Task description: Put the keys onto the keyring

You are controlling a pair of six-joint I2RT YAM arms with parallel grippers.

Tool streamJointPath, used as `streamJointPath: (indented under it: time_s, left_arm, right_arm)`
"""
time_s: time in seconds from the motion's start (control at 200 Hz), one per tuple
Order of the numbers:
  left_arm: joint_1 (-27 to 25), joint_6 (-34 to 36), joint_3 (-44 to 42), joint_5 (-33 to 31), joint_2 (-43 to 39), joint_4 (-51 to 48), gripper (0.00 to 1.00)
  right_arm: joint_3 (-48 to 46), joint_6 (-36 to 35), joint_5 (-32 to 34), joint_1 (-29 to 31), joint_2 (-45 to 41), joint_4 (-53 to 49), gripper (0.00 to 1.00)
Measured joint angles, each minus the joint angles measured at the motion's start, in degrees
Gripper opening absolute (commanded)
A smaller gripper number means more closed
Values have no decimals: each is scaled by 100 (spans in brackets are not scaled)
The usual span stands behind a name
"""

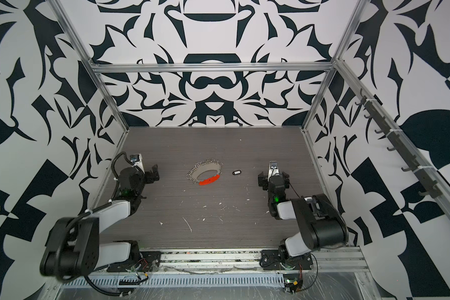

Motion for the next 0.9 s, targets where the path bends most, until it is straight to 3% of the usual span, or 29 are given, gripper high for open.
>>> streamJointPath:
  time_s: [0.12, 0.205, 0.255, 0.37, 0.47, 0.6, 0.77, 0.9]
  left_arm:
    - [-380, -918, 1069, 267, -546, -1038, 99]
    - [-391, -1467, 1224, 640, -573, -1252, 100]
    - [-391, -1652, 1226, 861, -417, -1434, 99]
    - [-391, -1814, 1287, 1300, 267, -2098, 100]
    - [-393, -1930, 1174, 1488, 459, -2347, 99]
    - [-365, -2144, 1093, 1362, 505, -2503, 99]
    - [-289, -2343, 1137, 1119, 546, -2811, 99]
    - [-256, -2474, 1130, 1110, 483, -2863, 99]
  right_arm:
    - [1329, 778, 446, 192, -966, -2100, 100]
    - [2227, 1523, 901, 168, -1054, -2774, 100]
    - [2505, 1888, 789, 42, -1027, -3029, 96]
    - [2734, 2376, 103, -199, -564, -3464, 84]
    - [3040, 2505, -855, -13, 361, -3746, 78]
    - [3845, 2535, -2063, 511, 1746, -4039, 68]
    - [4870, 2592, -3147, 844, 3005, -4113, 54]
    - [5375, 2599, -3670, 870, 3595, -4155, 53]
